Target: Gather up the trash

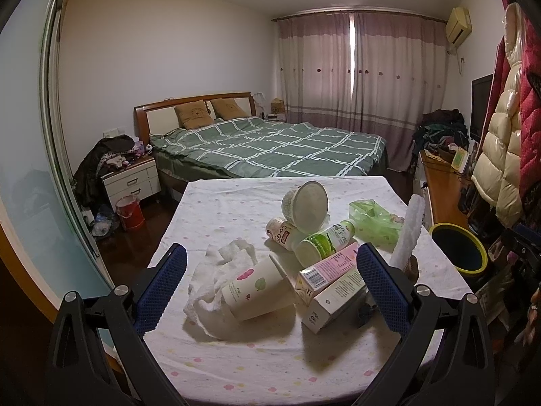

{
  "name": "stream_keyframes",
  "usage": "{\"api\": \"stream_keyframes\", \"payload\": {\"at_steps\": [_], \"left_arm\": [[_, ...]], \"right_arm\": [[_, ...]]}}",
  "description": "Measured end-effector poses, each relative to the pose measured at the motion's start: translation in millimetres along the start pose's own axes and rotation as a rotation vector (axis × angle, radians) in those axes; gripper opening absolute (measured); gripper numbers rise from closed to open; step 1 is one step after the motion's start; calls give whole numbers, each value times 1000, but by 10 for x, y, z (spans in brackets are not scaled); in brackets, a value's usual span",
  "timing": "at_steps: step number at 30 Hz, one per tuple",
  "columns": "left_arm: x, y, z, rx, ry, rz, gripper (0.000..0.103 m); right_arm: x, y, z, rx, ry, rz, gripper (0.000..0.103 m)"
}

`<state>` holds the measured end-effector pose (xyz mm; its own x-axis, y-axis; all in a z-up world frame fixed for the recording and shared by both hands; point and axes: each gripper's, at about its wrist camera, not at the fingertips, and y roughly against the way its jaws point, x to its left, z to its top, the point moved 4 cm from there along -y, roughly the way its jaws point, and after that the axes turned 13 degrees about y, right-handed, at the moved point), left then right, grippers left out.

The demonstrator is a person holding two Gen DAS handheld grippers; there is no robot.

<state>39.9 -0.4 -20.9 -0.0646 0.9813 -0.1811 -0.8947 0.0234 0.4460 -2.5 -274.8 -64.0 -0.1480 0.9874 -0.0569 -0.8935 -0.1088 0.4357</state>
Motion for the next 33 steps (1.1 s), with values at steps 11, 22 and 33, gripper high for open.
{"api": "stream_keyframes", "payload": {"at_steps": [11,22,33], "left_arm": [[-15,-18,-11,4,-1,-2,99],[-18,-42,-29,3,0,-3,99],[-19,-43,-34,4,1,-2,99]], "right_arm": [[-41,-13,-12,9,-8,-3,97],[-39,-15,-14,10,-8,-2,97],[-40,-31,-27,13,-10,-4,97]]}}
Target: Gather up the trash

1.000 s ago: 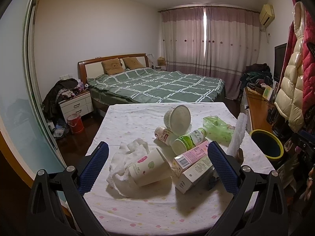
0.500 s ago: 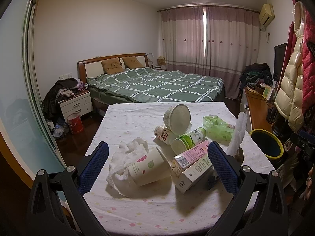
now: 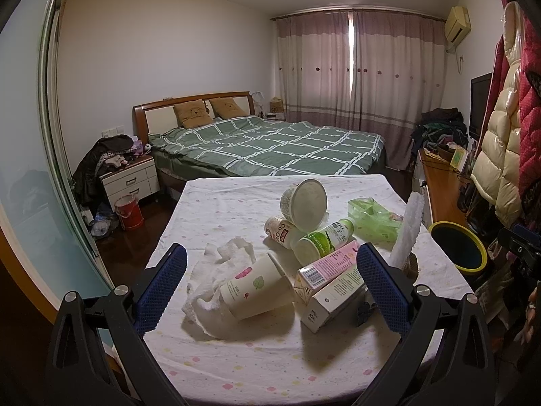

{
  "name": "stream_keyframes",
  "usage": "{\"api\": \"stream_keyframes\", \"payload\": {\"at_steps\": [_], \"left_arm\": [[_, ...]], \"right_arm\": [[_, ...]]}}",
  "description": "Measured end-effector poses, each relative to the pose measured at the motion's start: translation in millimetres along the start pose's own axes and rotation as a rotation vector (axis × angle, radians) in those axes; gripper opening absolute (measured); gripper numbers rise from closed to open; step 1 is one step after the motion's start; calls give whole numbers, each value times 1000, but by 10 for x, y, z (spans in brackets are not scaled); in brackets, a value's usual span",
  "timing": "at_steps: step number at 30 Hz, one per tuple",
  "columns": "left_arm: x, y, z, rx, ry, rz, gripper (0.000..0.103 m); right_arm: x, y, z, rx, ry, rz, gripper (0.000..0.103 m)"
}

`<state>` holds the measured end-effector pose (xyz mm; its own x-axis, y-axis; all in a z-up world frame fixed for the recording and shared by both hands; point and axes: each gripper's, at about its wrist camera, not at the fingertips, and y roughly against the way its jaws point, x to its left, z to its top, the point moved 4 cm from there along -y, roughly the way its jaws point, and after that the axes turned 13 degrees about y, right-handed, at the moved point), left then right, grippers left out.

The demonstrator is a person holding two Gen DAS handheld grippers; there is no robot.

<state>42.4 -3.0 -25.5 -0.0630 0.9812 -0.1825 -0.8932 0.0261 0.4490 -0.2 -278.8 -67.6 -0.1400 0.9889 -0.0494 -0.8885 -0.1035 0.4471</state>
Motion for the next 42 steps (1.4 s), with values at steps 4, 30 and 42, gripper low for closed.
{"api": "stream_keyframes", "payload": {"at_steps": [4,30,42], "left_arm": [[-1,-1,-1,0,1,-1,99],[50,-153,-60,29,9,3,99],[9,-436,0,63,8,2,99]], "right_arm": [[-1,1,-1,0,0,0,97],[-373,-771,41,95,21,-14,97],[-481,-2432,333,346,55,56,97]]}}
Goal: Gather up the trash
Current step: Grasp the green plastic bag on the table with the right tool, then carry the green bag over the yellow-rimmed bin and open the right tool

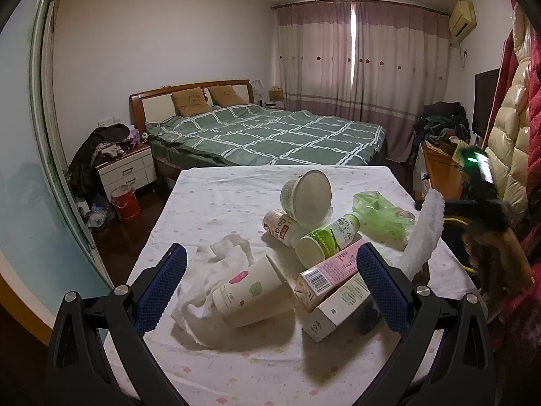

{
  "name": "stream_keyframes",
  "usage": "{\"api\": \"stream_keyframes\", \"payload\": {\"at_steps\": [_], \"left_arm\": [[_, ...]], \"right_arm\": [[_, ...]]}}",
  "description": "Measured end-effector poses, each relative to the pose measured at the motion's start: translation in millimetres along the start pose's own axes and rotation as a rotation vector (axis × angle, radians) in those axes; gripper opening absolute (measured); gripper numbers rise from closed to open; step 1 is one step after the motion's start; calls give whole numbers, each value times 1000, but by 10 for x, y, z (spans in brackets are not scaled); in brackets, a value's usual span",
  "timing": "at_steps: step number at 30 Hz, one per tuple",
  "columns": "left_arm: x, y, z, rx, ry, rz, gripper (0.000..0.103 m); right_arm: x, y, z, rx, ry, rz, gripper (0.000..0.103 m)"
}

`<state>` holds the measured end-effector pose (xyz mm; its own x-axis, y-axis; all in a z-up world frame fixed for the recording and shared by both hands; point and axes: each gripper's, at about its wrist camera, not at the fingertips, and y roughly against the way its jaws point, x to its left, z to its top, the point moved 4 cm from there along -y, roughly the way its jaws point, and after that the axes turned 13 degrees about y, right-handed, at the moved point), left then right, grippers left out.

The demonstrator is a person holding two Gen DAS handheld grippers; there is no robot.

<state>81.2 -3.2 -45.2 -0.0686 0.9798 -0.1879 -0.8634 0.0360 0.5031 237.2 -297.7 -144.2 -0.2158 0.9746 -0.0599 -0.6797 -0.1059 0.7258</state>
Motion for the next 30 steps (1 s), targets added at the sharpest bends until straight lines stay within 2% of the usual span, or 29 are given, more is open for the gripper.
{"api": "stream_keyframes", "payload": {"at_steps": [2,5,7,10,12,13,15,17,19,25,30], "left_arm": [[-8,-40,0,5,-3,-1,99],[2,-84,6,5,-6,6,99],[28,-117,18,6,-2,8,99],[59,-179,27,15,8,6,99],[69,-227,17,23,12,4,99],[68,-242,11,27,12,3,99],[58,-276,-4,34,9,0,99],[46,-278,-16,37,7,0,99],[42,-277,-20,37,8,0,99],[13,-286,-42,33,2,-9,99],[-48,-276,-68,30,-7,-32,99]], "right_arm": [[-73,-300,113,63,-7,-22,97],[-143,-597,143,143,-50,12,93],[-160,-725,113,186,-87,47,88],[-147,-784,76,205,-105,62,82],[-134,-802,55,215,-114,70,68],[-129,-831,39,227,-128,89,57],[-135,-831,24,224,-137,96,50],[-113,-806,16,220,-151,125,31],[-104,-770,13,206,-171,150,20],[-246,-423,76,116,-185,125,19],[-620,-30,22,48,-215,47,19]]}}
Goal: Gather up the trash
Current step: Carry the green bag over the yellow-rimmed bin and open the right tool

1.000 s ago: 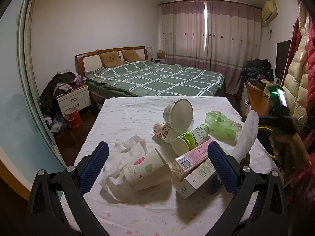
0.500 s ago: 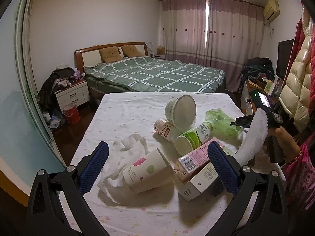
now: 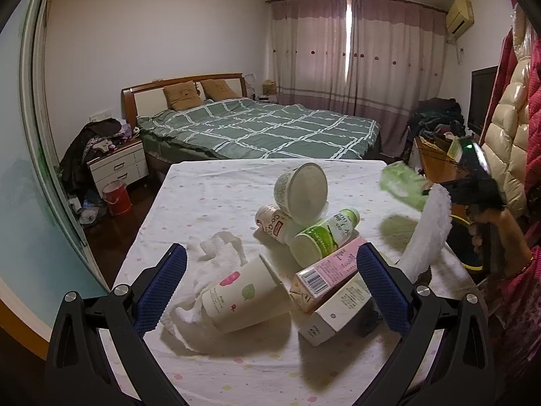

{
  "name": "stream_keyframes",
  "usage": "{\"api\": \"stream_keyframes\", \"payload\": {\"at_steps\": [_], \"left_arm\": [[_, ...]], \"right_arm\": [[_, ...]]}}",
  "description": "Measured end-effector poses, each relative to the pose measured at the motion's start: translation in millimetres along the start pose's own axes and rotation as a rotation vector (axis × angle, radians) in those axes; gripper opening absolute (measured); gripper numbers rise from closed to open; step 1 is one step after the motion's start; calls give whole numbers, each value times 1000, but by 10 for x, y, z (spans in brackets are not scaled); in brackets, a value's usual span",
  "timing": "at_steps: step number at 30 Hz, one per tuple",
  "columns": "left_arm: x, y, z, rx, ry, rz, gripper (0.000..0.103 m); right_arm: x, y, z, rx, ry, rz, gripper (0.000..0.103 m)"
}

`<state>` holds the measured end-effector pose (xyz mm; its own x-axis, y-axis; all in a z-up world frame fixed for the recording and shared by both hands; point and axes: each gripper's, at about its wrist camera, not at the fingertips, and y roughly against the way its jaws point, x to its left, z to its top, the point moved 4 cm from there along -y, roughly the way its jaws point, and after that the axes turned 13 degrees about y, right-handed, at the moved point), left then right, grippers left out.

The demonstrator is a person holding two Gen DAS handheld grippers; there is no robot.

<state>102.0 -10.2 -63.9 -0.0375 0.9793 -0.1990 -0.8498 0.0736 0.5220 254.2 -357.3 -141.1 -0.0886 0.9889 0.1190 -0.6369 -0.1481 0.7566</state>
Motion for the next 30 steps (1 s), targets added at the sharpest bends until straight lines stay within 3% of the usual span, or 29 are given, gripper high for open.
{"api": "stream_keyframes", "payload": {"at_steps": [8,11,15,18,21,24,30], "left_arm": [[-150,1,-52,10,-19,-55,99],[-256,-5,-89,19,-29,-78,99],[-411,3,-131,29,-54,-108,99],[-509,13,-144,32,-73,-125,99],[-596,23,-156,33,-89,-141,99],[-679,36,-160,37,-105,-154,99],[-726,18,-171,53,-118,-175,99]], "right_arm": [[-1180,394,-410,-5,-164,-211,19],[-1597,372,-622,38,-199,-339,20],[-1947,184,-848,110,-227,-416,20],[-2020,28,-972,151,-229,-431,23],[-2025,-82,-1065,176,-222,-435,31],[-2088,-193,-1056,186,-214,-440,51],[-2031,-54,-1020,139,-220,-452,54]]}}
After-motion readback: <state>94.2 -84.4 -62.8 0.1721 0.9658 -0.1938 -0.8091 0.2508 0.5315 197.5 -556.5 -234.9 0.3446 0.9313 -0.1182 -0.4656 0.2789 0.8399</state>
